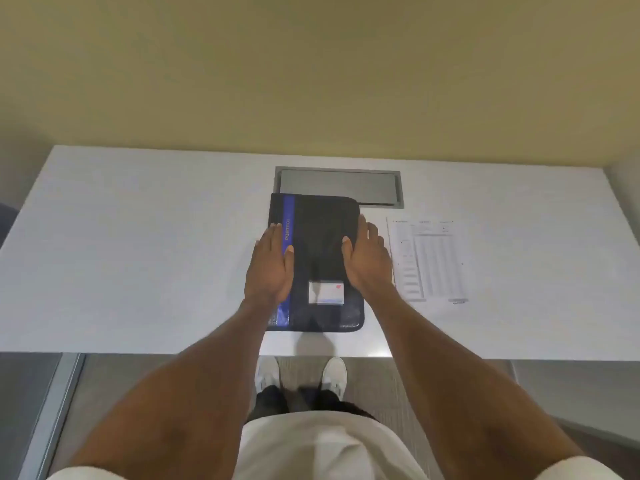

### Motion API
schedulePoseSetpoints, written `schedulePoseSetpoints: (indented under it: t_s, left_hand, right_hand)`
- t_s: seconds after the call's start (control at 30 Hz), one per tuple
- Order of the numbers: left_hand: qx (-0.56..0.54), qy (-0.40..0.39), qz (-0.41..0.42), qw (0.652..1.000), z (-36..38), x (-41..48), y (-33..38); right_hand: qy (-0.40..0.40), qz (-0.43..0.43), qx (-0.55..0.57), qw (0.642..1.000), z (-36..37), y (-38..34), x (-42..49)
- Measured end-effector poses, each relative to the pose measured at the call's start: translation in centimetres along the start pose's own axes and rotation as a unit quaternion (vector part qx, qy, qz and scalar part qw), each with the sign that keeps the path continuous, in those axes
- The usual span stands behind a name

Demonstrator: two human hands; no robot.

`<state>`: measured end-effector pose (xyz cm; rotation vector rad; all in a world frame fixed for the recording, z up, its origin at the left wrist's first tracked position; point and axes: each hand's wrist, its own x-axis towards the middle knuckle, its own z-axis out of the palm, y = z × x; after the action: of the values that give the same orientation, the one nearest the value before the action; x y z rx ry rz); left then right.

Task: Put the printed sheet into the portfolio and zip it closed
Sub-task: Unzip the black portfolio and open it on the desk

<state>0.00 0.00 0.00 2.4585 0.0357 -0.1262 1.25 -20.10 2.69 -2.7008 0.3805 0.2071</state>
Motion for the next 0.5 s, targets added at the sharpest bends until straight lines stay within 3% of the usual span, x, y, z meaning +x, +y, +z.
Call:
schedulePoseSetpoints:
  t_s: [0.2, 0.5]
  left_hand:
    - [-0.007, -0.047, -0.080, 0.996, 4.5, -1.1, -2.3]
    - [0.000, -0.039, -0.085, 0.996, 7.0, 1.7, -3.0]
  right_hand:
    - [-0.077, 0.049, -0.014, 0.996, 4.1, 3.0, 0.3]
    - [-0.092, 0.007, -0.015, 0.996, 6.8, 4.7, 3.7]
